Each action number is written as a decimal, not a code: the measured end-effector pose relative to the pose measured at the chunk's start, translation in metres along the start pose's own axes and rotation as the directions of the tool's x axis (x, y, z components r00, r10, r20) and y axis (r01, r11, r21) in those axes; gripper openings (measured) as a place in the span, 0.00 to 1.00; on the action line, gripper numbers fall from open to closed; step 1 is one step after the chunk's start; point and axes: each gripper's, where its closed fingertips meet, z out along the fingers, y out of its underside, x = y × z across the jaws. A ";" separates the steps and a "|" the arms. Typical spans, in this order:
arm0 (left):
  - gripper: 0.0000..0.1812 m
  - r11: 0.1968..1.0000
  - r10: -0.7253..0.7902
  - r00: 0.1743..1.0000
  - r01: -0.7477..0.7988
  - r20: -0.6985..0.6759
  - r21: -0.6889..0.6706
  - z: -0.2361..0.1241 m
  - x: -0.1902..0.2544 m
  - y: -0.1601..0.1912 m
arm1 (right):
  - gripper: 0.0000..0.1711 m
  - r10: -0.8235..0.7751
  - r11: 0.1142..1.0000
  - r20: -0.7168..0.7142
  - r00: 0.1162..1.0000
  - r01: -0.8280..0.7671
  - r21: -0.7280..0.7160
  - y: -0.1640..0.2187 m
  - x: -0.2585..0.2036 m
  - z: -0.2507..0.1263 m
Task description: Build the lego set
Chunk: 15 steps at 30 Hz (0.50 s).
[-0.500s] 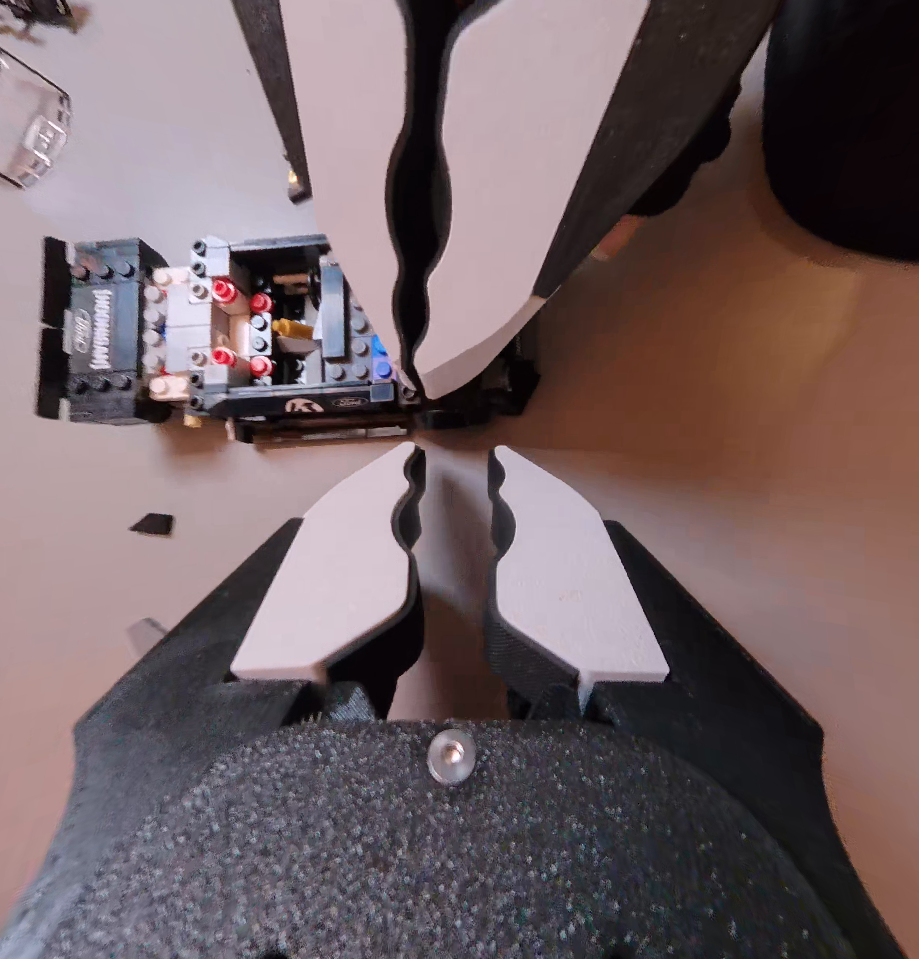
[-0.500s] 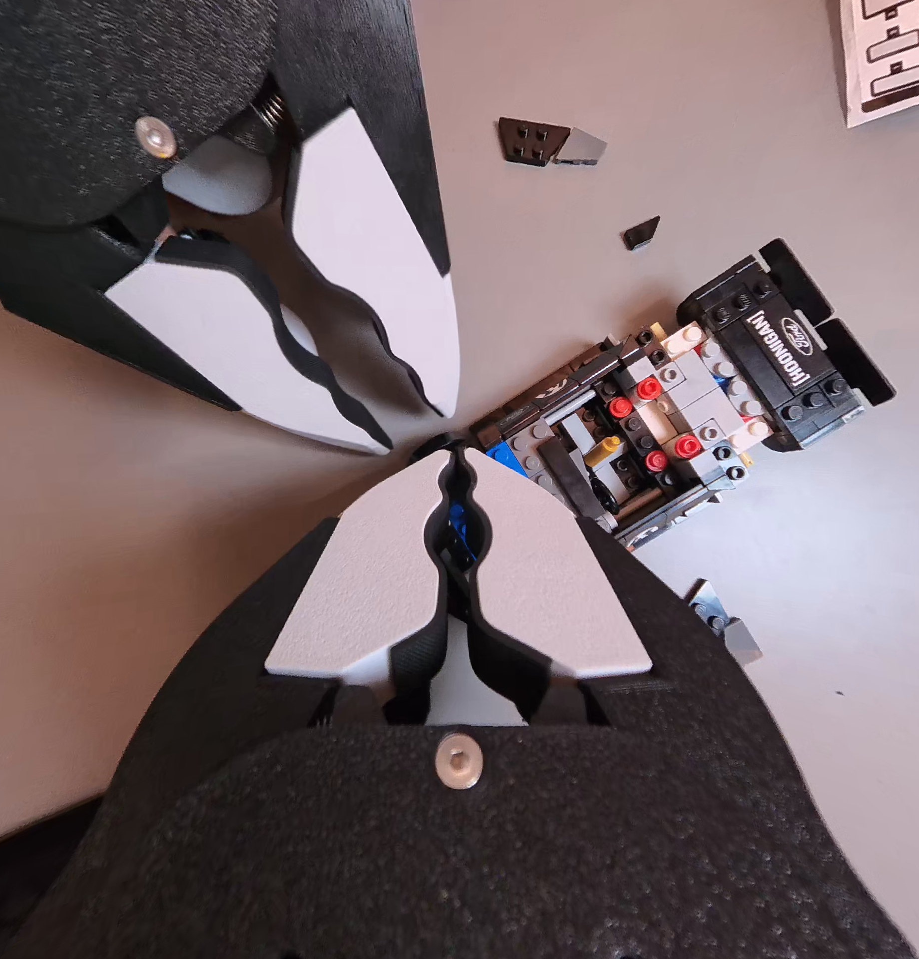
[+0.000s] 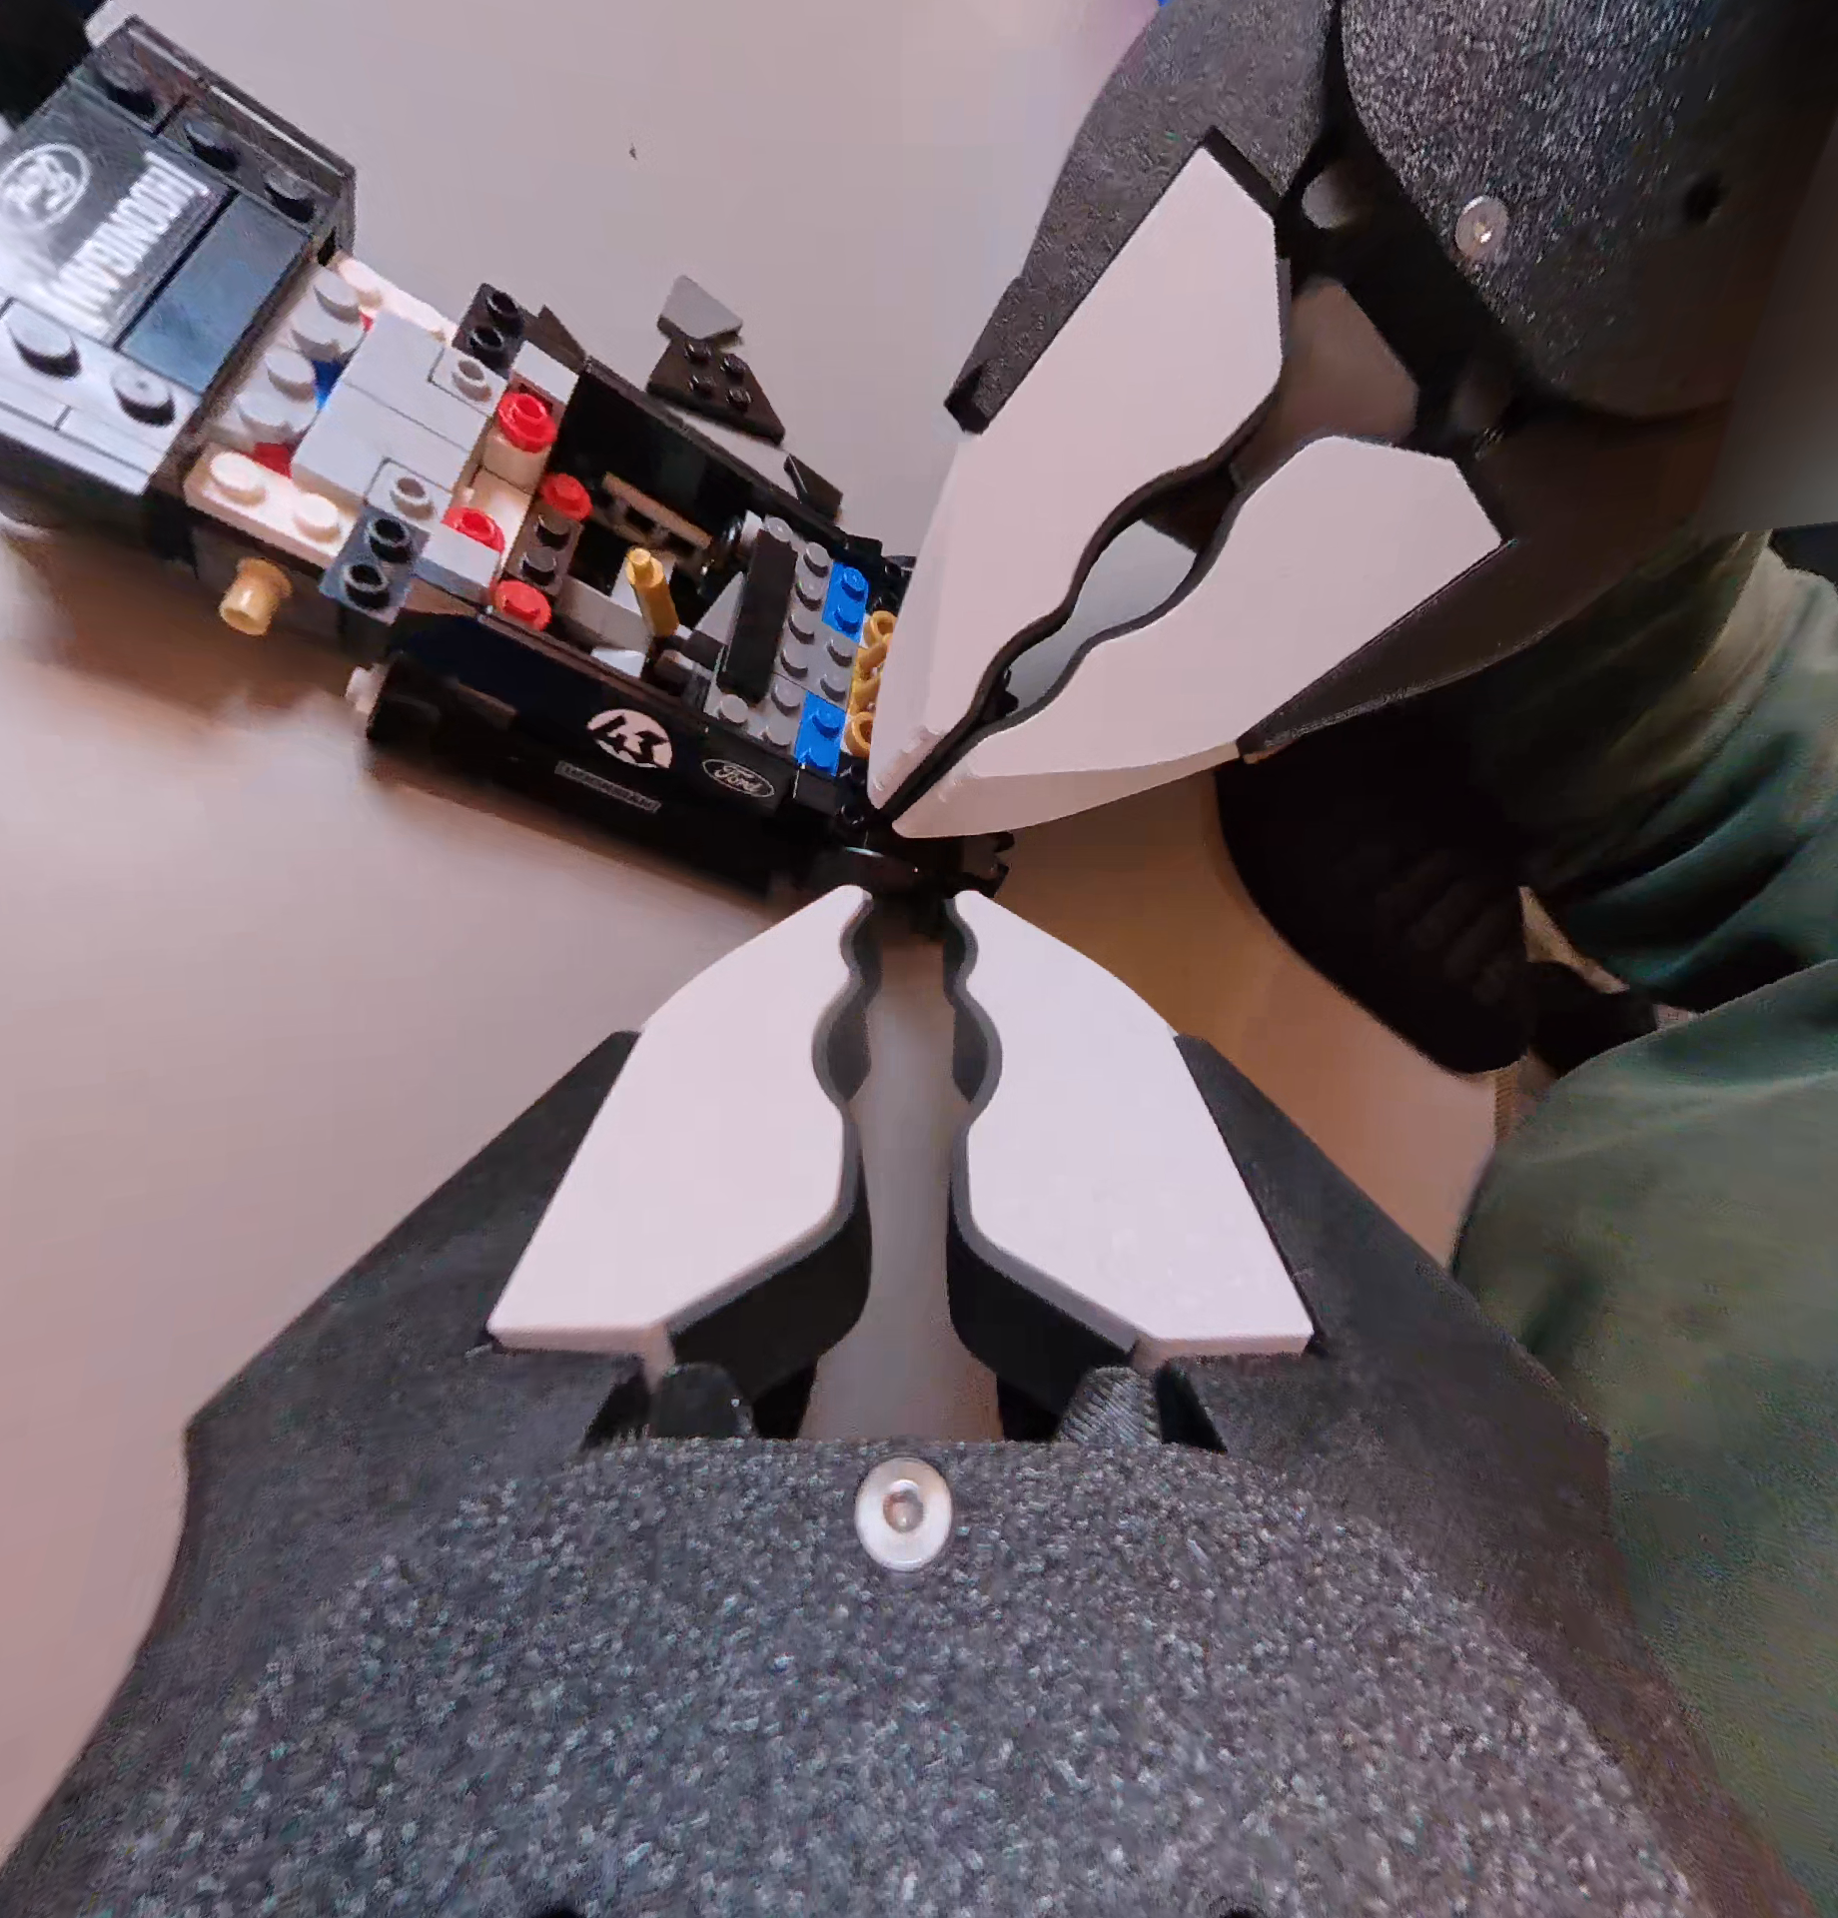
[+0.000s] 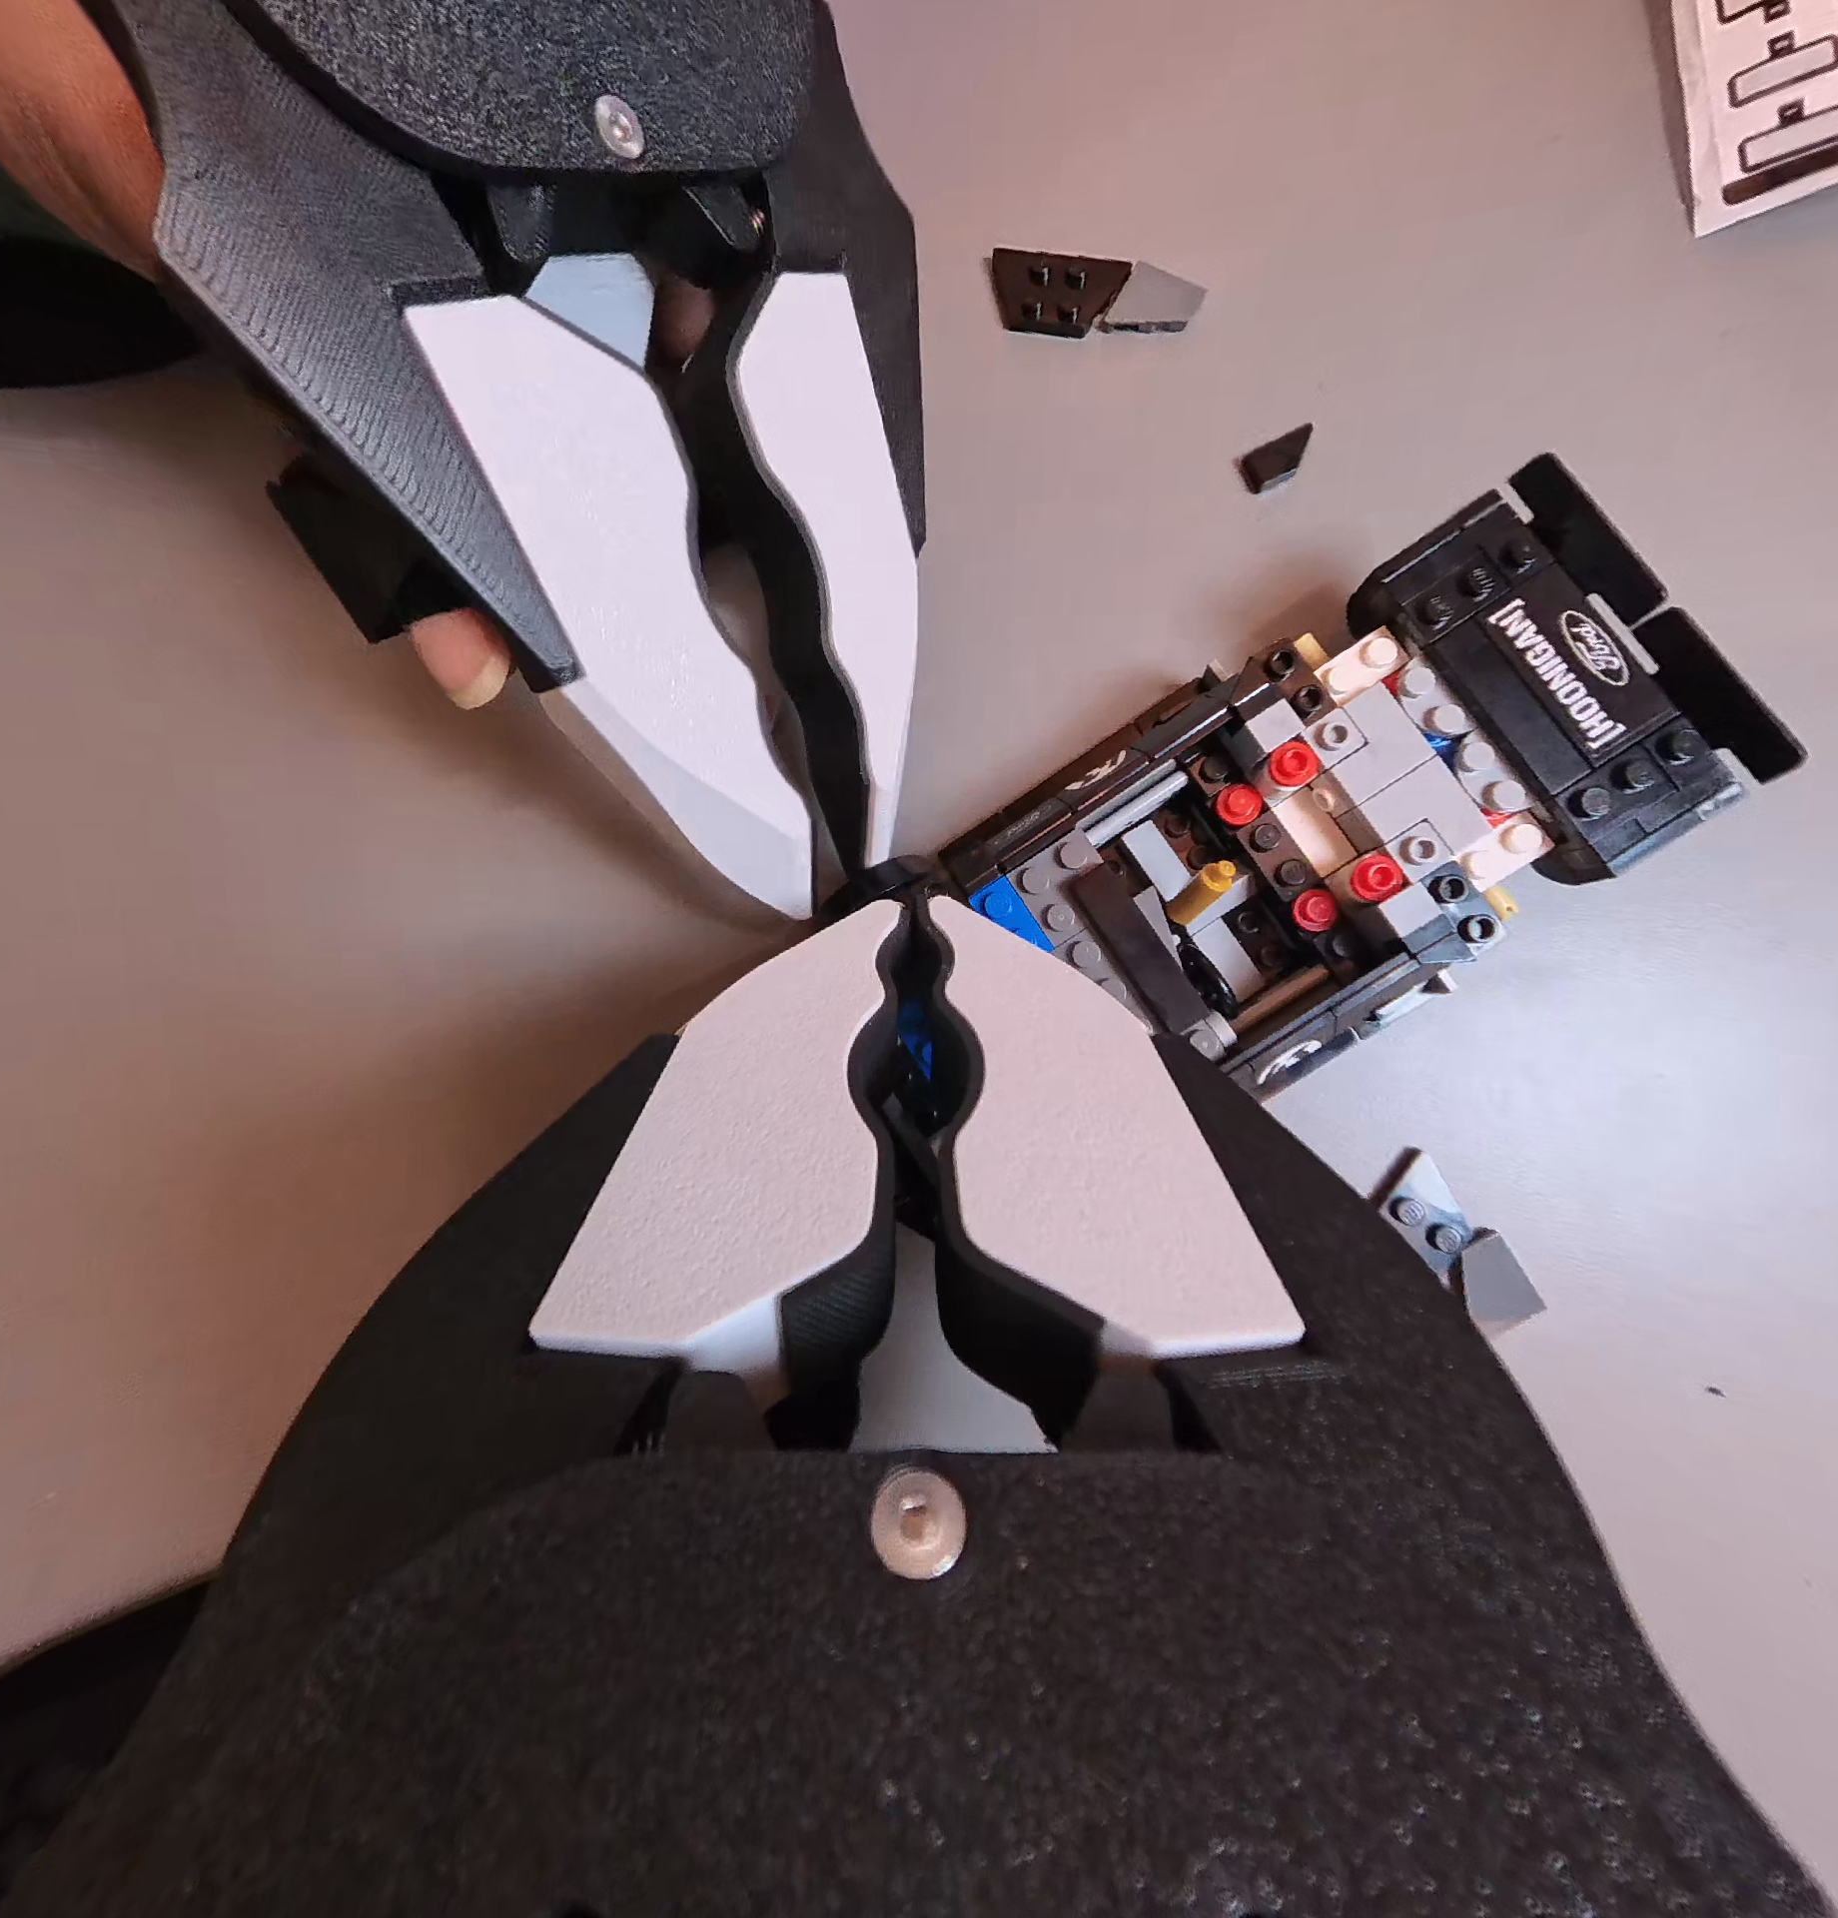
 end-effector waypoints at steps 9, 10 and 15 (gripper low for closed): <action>0.01 1.000 -0.019 1.000 0.019 -0.019 0.017 0.002 0.003 -0.003 | 0.00 0.035 0.993 0.021 0.999 -0.037 0.111 -0.012 0.008 -0.022; 0.01 1.000 -0.022 0.999 0.022 -0.023 0.020 0.002 0.003 -0.004 | 0.00 0.039 0.992 -0.003 0.999 -0.038 0.116 -0.011 0.014 -0.029; 0.01 0.999 -0.021 0.999 0.021 -0.025 0.023 0.002 0.004 -0.005 | 0.07 0.029 0.997 -0.046 0.999 -0.025 0.074 0.009 0.032 -0.048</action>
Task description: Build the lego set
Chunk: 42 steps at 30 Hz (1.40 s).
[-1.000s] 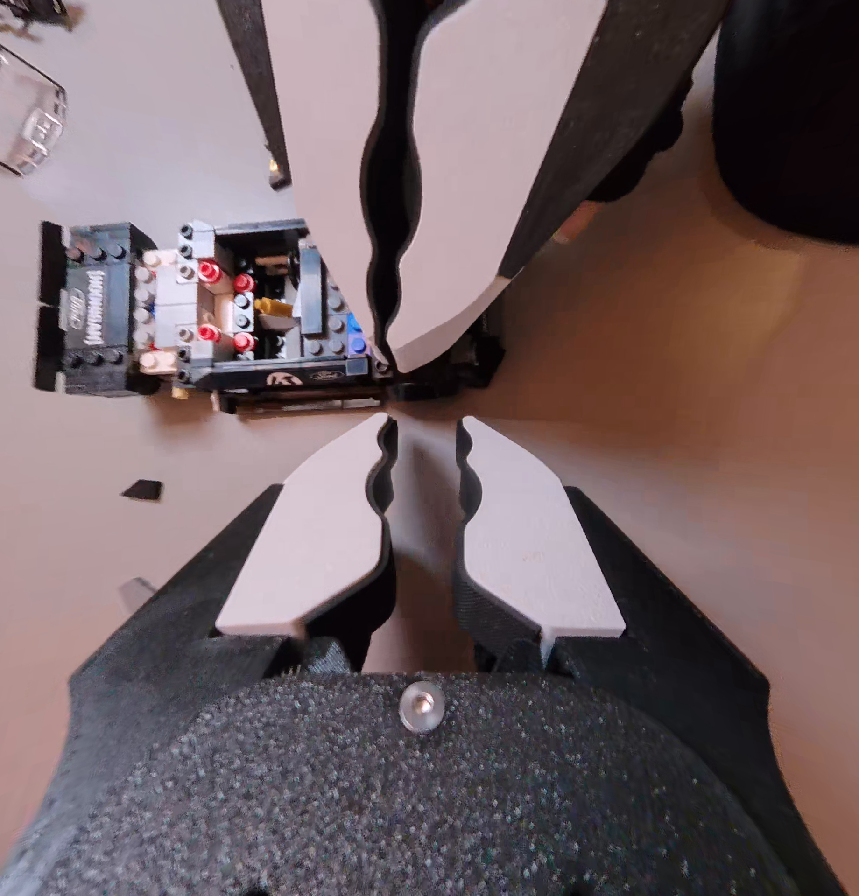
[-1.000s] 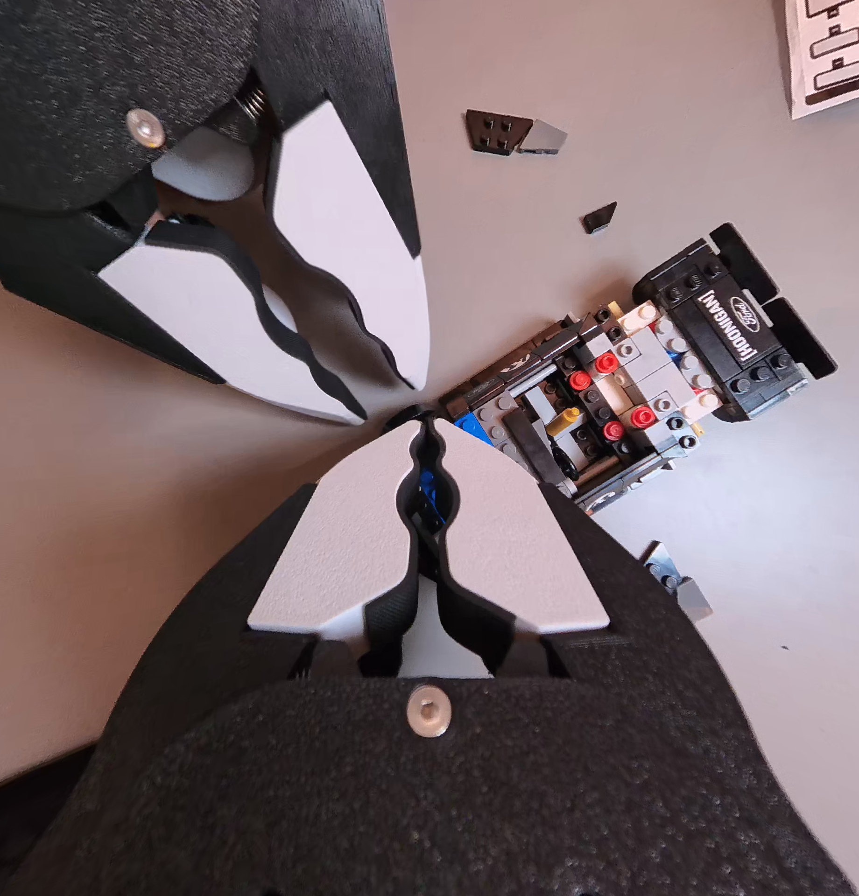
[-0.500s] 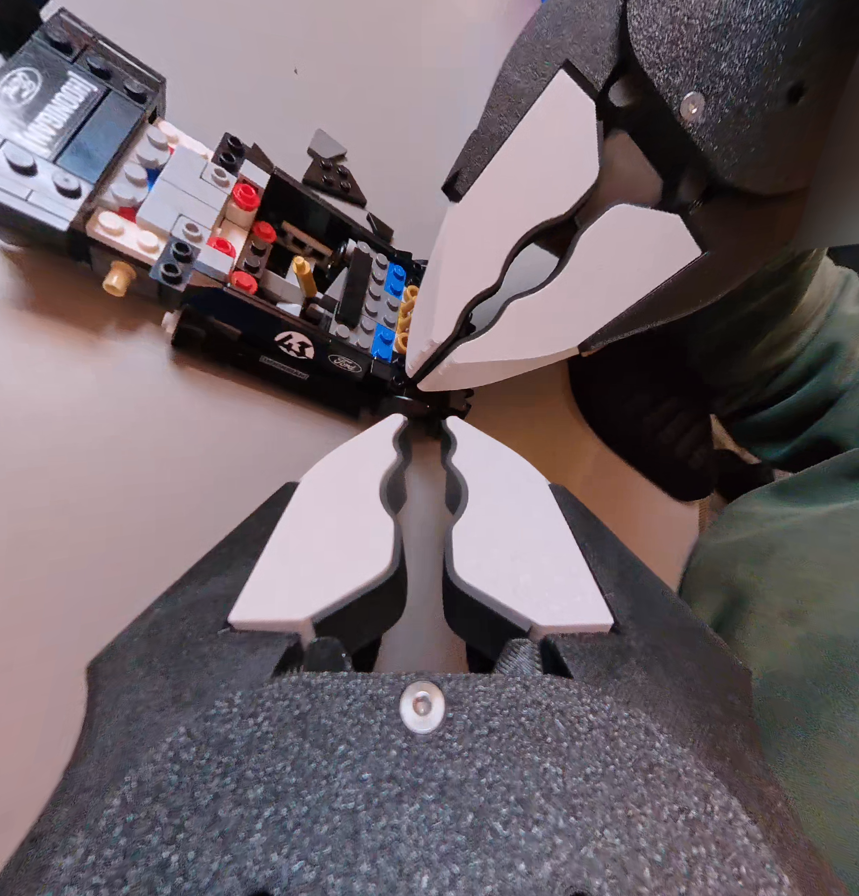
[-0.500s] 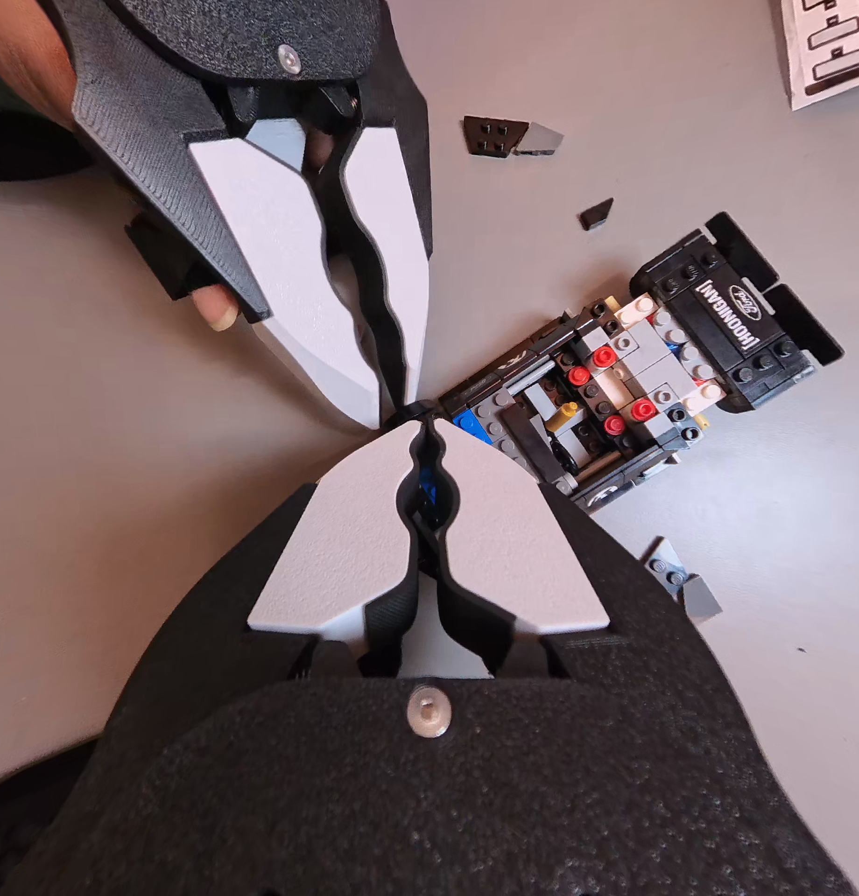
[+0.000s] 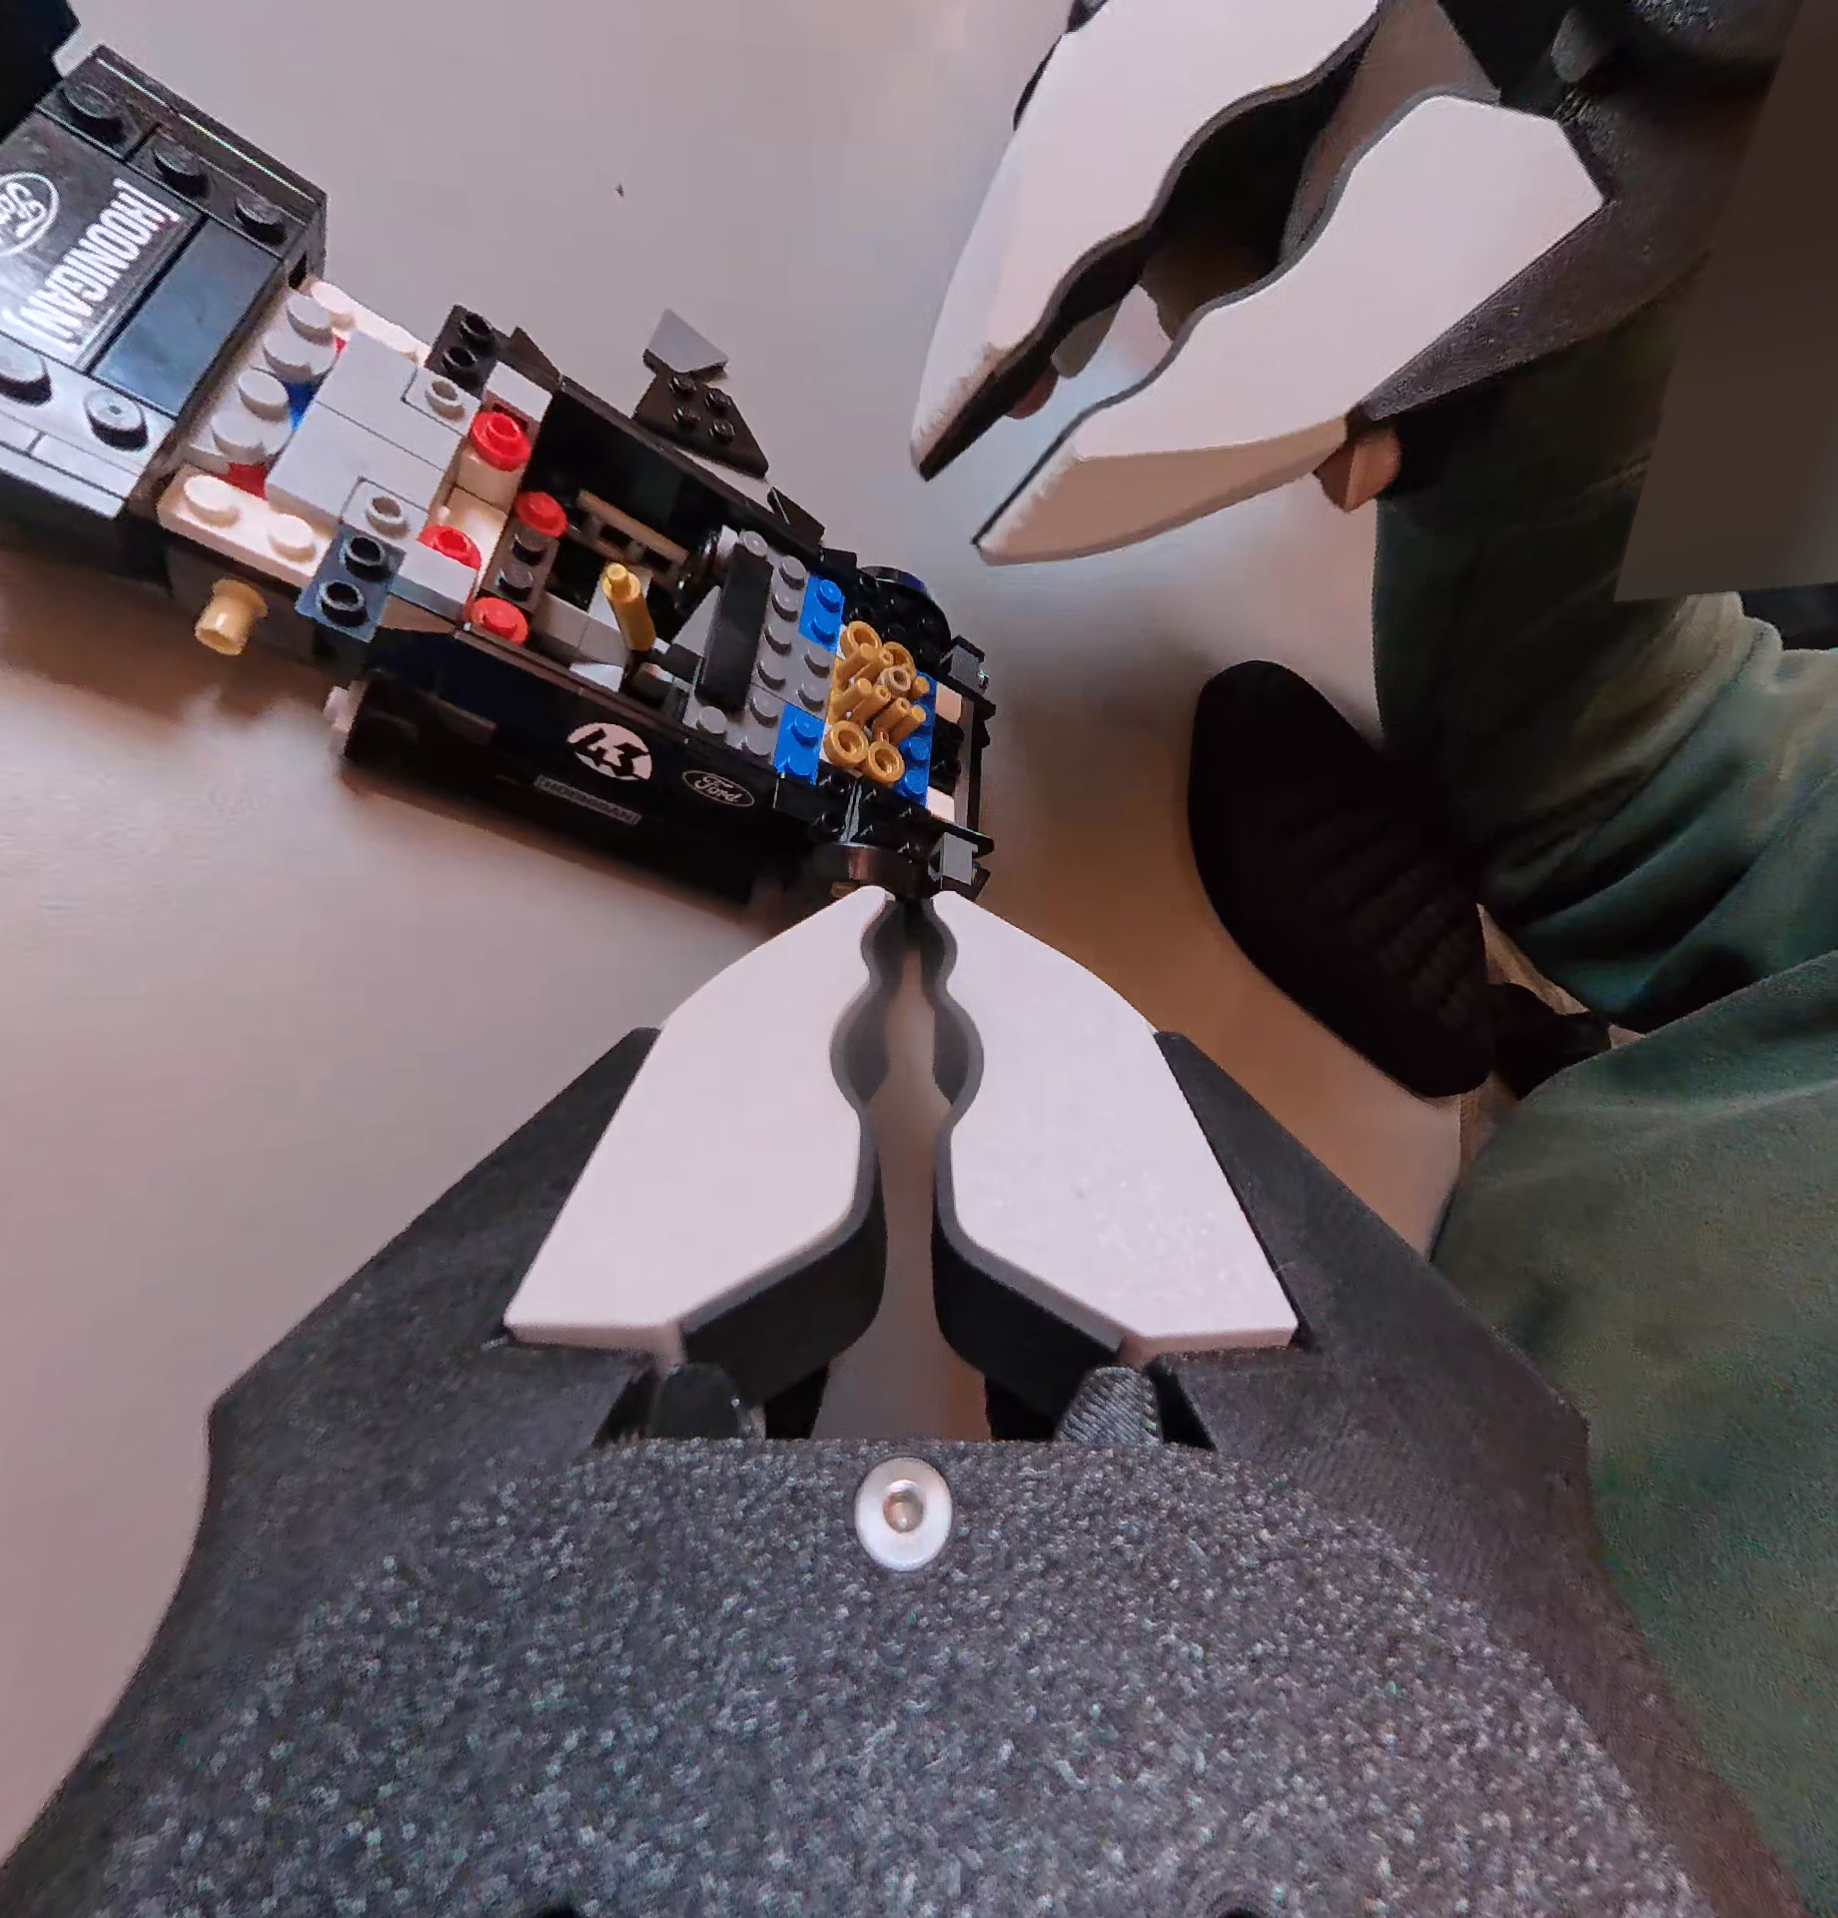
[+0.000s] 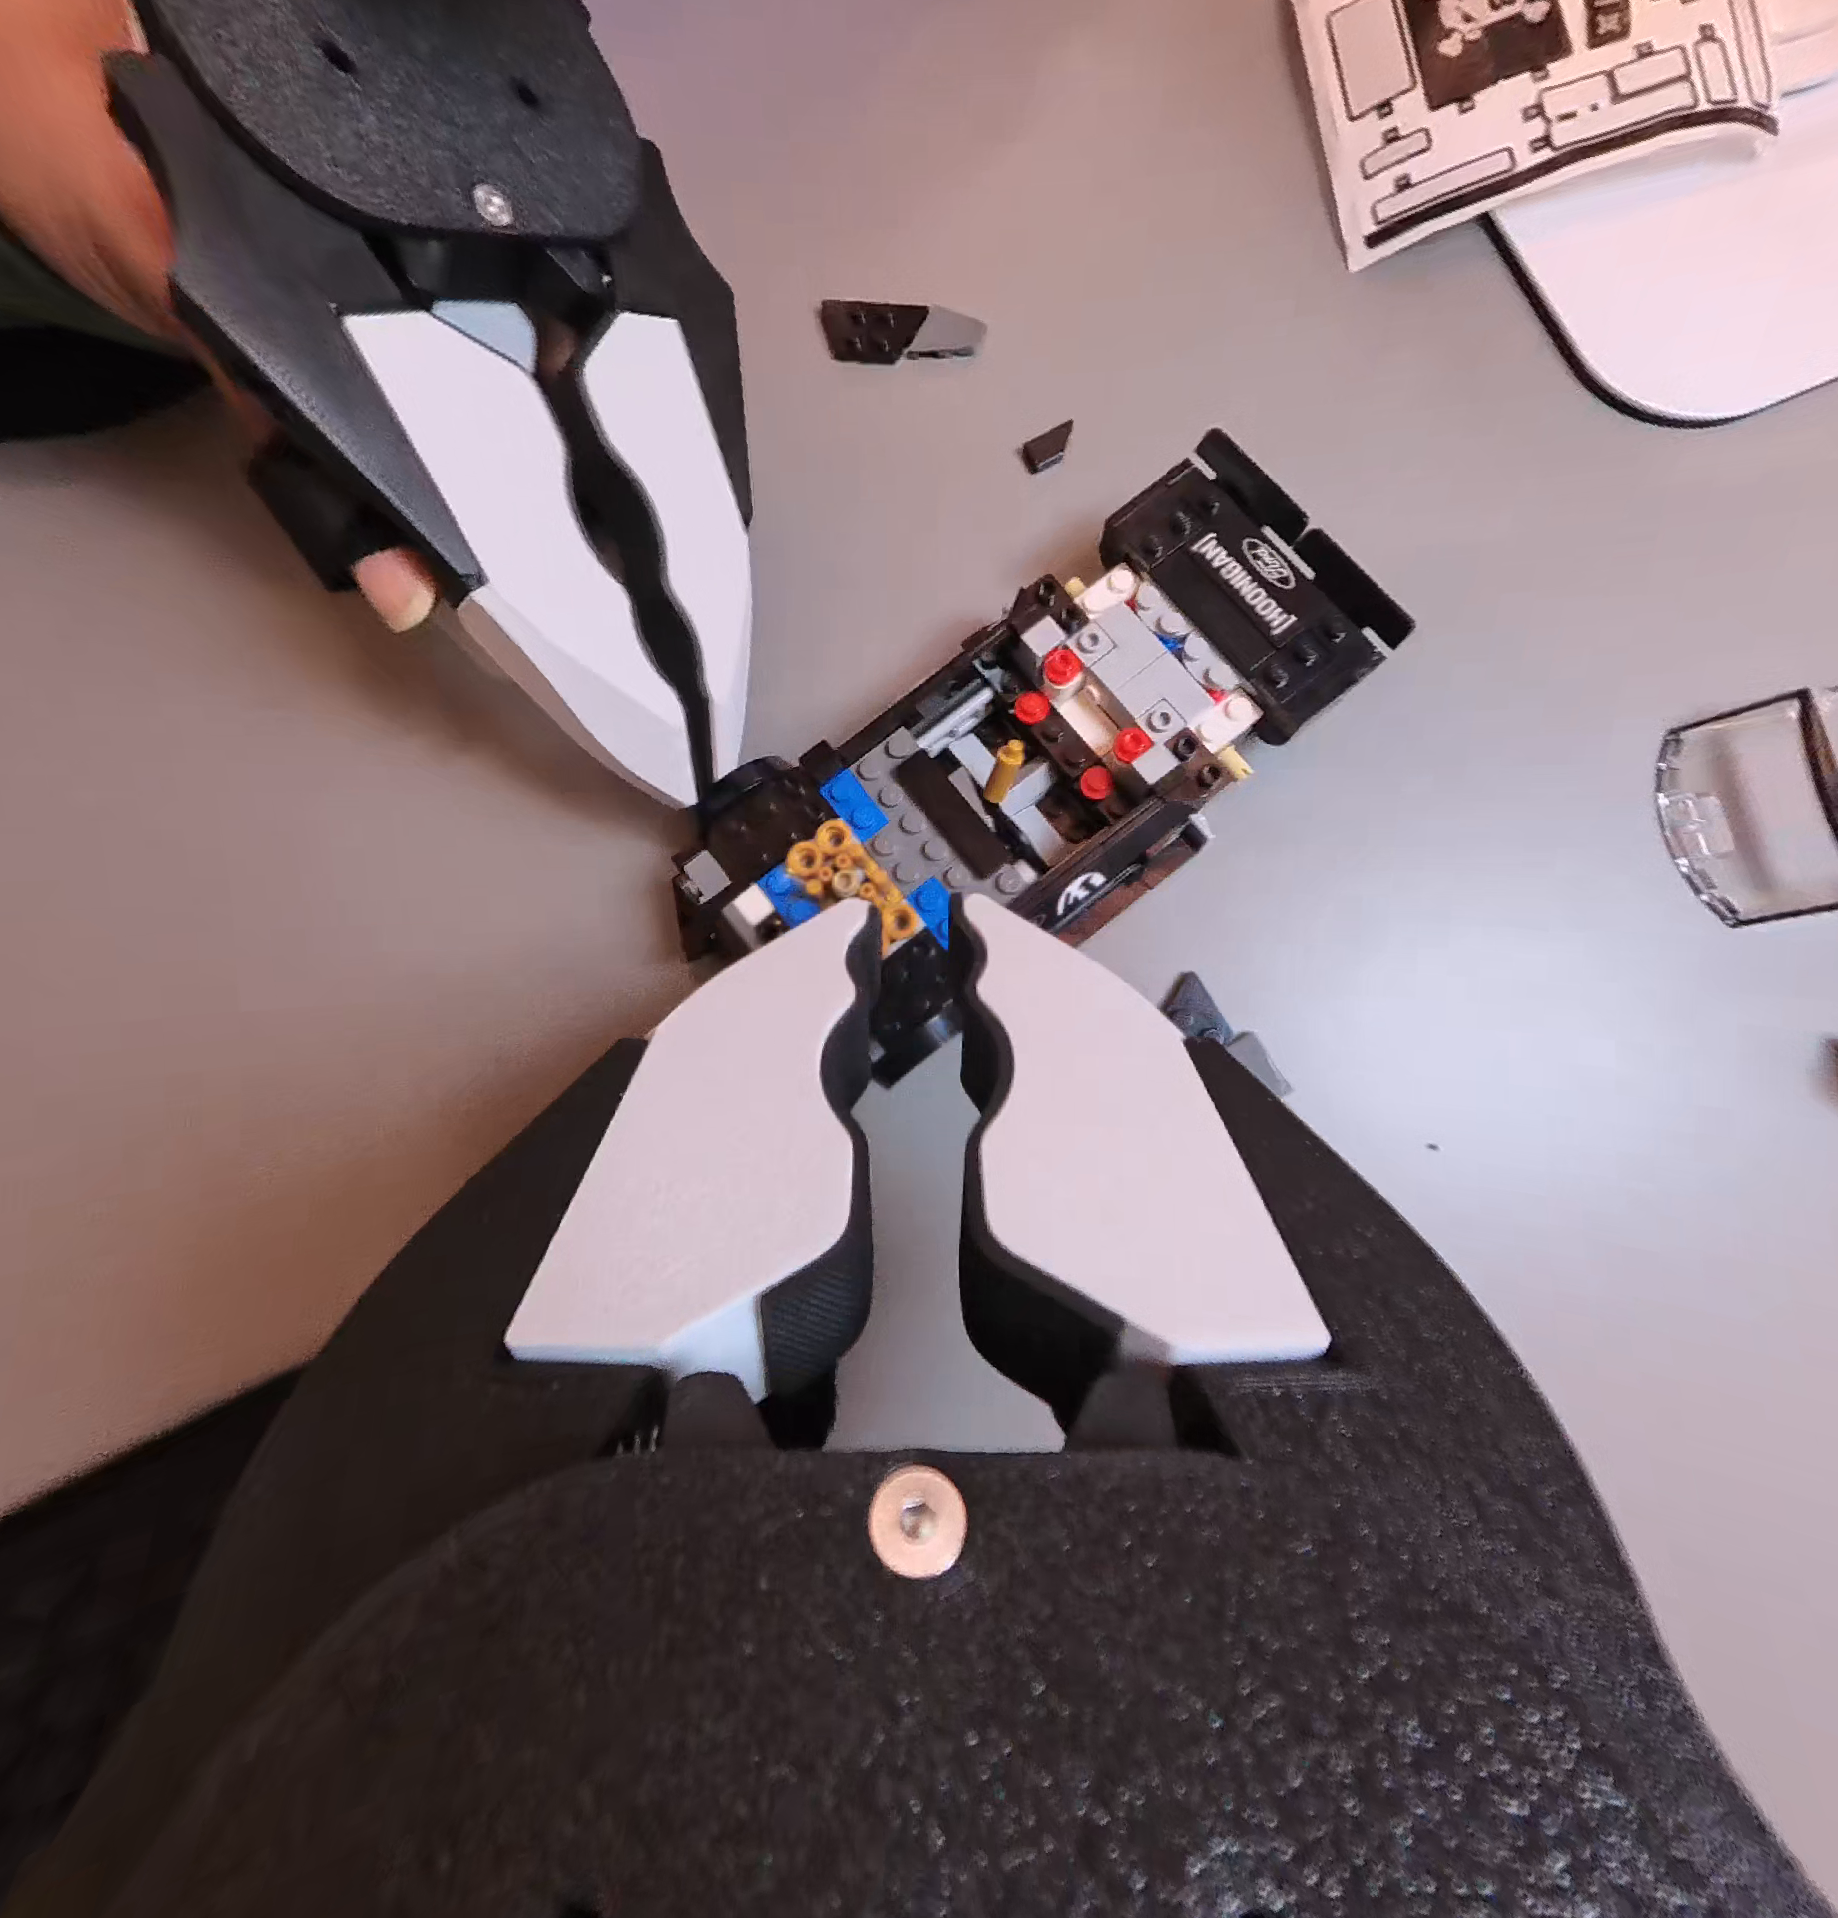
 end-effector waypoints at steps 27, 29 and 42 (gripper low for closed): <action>0.02 0.999 0.044 0.999 -0.043 0.027 -0.028 0.010 0.001 -0.003 | 0.00 -0.105 0.987 -0.067 0.992 0.096 -0.130 0.009 -0.023 0.033; 0.03 0.998 0.049 0.999 -0.048 0.024 -0.032 0.012 0.003 -0.002 | 0.00 -0.069 0.992 -0.056 0.996 0.063 -0.112 0.010 -0.022 0.033; 0.04 0.995 0.094 0.994 -0.092 0.054 -0.040 0.012 0.004 -0.001 | 0.00 -0.041 0.992 -0.073 0.996 0.032 -0.119 0.009 -0.019 0.033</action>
